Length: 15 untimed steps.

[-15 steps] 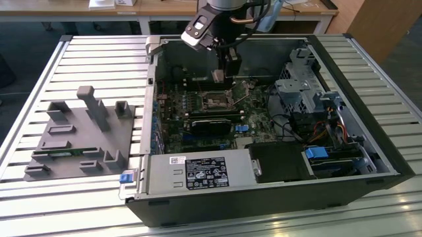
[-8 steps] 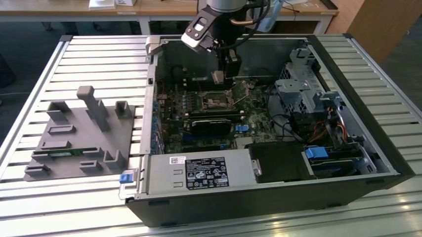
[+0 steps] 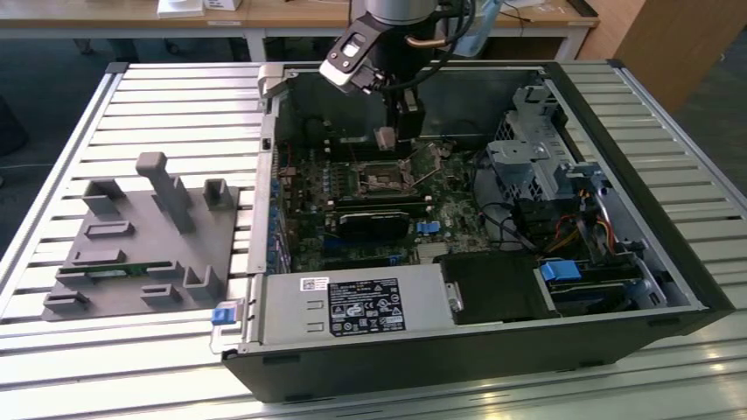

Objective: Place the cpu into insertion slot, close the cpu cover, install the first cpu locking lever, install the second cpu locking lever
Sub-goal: 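Place the cpu into insertion slot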

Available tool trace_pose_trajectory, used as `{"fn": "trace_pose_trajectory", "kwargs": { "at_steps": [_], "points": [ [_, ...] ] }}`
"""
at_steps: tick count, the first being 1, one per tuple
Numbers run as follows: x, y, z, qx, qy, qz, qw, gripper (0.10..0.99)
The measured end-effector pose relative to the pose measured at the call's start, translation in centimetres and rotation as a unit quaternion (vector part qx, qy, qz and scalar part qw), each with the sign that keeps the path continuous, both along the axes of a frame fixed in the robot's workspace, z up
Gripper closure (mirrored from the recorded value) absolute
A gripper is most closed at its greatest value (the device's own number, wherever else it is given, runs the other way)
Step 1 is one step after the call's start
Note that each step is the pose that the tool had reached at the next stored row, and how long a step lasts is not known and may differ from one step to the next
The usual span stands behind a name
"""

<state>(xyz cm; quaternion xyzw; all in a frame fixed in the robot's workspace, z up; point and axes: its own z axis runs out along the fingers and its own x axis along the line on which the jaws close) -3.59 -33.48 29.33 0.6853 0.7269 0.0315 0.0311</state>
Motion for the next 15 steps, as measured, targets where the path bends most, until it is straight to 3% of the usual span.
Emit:
{"fn": "trace_pose_trajectory", "kwargs": {
  "at_steps": [15],
  "points": [
    [0.0, 0.01, -0.73, 0.0, 0.0, -0.005, 1.0, 0.549]
  ]
}}
